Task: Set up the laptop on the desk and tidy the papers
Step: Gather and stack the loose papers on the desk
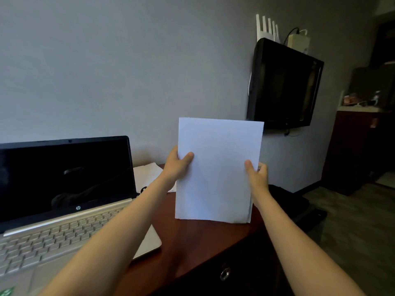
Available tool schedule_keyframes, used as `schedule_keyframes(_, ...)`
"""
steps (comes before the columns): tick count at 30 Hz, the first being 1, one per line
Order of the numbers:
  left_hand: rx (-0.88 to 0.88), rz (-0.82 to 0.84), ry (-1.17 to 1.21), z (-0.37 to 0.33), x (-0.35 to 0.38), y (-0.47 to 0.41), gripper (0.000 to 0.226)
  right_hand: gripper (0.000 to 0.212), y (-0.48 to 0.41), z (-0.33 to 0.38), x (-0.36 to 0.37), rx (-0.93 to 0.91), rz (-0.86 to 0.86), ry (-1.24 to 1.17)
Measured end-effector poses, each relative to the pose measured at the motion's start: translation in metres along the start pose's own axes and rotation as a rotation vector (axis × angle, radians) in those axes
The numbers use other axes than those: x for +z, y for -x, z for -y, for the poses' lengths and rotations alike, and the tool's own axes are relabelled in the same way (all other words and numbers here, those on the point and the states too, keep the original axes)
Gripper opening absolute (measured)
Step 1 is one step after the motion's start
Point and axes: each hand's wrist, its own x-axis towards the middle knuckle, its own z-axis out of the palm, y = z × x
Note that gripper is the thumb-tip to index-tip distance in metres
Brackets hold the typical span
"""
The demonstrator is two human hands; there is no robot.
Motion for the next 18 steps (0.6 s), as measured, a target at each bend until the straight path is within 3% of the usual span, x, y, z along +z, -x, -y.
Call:
schedule_keyframes(3,0.014,0.011,0.002,-0.002,-0.001,0.001,0.039,0.01,0.004,0.001,0.006,-0.036,-0.003,0.008)
schedule_keyframes(8,0.001,-0.032,0.065,-0.014,-0.007,0.002,0.037,0.016,0.001,0.006,0.013,-0.115,-0.033,0.051)
schedule_keyframes(11,-0.082,-0.03,0.089,-0.004,-0.008,0.007,0.035,0.009,0.0,-0.002,0.013,-0.079,-0.028,0.063)
schedule_keyframes(18,-0.067,-0.034,0.031,0.001,-0.002,0.02,0.038,0.02,-0.002,-0.005,0.024,-0.016,-0.015,0.013)
